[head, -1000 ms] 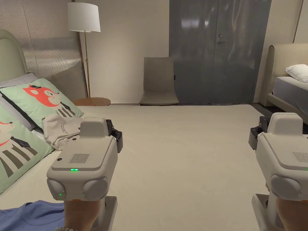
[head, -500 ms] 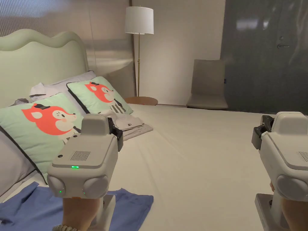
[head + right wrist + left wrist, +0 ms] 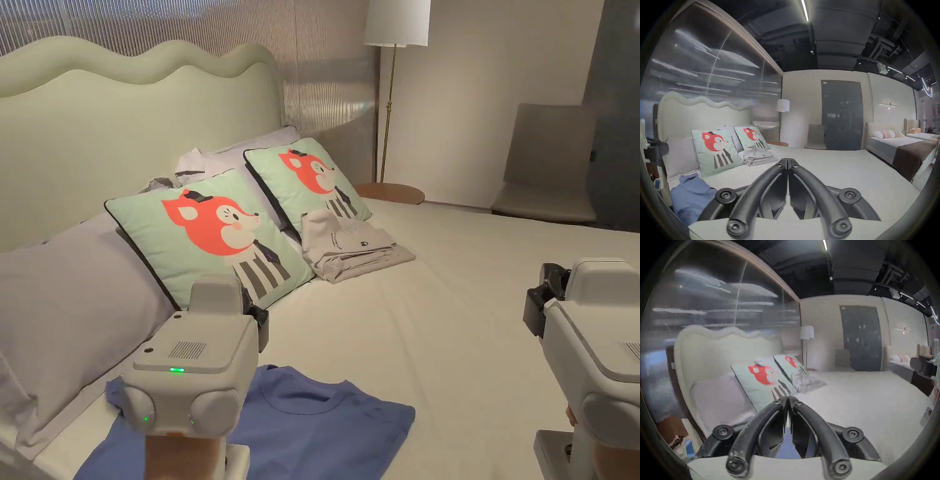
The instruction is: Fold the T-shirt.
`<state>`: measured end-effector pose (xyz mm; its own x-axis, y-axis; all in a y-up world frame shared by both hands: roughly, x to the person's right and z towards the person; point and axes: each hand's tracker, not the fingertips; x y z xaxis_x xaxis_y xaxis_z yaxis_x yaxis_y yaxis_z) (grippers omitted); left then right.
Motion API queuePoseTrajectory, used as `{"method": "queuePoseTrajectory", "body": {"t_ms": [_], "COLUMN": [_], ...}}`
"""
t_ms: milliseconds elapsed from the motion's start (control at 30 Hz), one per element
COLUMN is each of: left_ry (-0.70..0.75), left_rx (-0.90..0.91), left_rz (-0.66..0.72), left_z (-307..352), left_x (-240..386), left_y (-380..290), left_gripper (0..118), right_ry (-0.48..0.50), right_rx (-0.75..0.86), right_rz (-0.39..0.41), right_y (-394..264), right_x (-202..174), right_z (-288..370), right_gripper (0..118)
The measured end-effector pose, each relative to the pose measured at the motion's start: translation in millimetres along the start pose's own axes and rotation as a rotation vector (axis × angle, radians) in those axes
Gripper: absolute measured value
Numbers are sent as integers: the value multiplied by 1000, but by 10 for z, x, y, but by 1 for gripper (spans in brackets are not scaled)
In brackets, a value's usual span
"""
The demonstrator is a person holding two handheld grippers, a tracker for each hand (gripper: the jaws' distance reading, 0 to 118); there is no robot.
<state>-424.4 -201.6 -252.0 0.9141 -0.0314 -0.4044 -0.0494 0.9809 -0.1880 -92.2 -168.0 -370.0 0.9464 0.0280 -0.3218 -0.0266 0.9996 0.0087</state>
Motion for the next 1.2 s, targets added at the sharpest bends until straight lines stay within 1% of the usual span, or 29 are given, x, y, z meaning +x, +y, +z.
{"method": "queuePoseTrajectory", "body": {"t_ms": [33,67,100,133,167,200,233,267,433,467,500,533,567,600,633,700,733,767,800,900,967,1033,1167,1200], "left_ry": [-15,-29,-40,-51,-59,-66,-76,-65,-51,-51,-47,-44,-47,-56,-51,-76,-73,-34,-28,-56,-66,-98,-210,-239], "left_rx": [-57,-129,-205,-258,-327,-389,-435,-454,-641,-668,-674,-674,-676,-679,-668,-656,-633,-602,-571,-503,-423,-344,-171,-135], "left_rz": [14,32,46,56,66,69,69,58,14,22,28,34,40,51,48,41,37,15,27,112,123,127,124,120], "left_z": [-91,-198,-306,-378,-477,-565,-624,-665,-892,-911,-920,-920,-926,-922,-910,-910,-897,-875,-842,-738,-628,-507,-225,-250], "left_x": [12,30,46,76,97,116,133,149,251,260,266,265,265,266,271,267,273,292,286,264,321,410,746,822], "left_y": [-97,-219,-353,-478,-622,-775,-928,-1049,-1597,-1679,-1735,-1775,-1802,-1807,-1783,-1718,-1683,-1626,-1540,-1265,-990,-704,-76,35], "left_gripper": [0,3,14,36,73,98,111,108,107,101,88,70,58,58,53,10,3,3,3,3,3,3,3,3], "right_ry": [-3,-8,-13,-15,-21,-25,-28,-31,-44,-46,-47,-49,-53,-56,-57,-65,-67,-69,-72,-80,-88,-102,-141,-157], "right_rx": [-13,-29,-45,-59,-72,-86,-101,-112,-169,-179,-187,-194,-201,-207,-210,-210,-209,-207,-200,-181,-166,-148,-106,-92], "right_rz": [3,5,4,1,-1,-2,0,1,9,9,8,9,9,8,7,3,-2,-8,-13,-16,-20,-28,-43,-47], "right_y": [-39,-87,-138,-181,-237,-287,-336,-381,-593,-629,-663,-691,-713,-728,-732,-725,-714,-698,-678,-606,-552,-491,-353,-317], "right_x": [10,22,36,48,68,81,93,105,158,173,189,202,213,231,246,271,289,311,331,408,478,568,802,880], "right_z": [-34,-76,-118,-153,-186,-222,-257,-288,-404,-424,-442,-455,-466,-478,-483,-471,-463,-449,-422,-330,-255,-158,95,179], "right_gripper": [1,1,1,1,1,1,1,1,1,1,1,1,1,1,1,1,1,1,1,1,1,1,1,1]}}
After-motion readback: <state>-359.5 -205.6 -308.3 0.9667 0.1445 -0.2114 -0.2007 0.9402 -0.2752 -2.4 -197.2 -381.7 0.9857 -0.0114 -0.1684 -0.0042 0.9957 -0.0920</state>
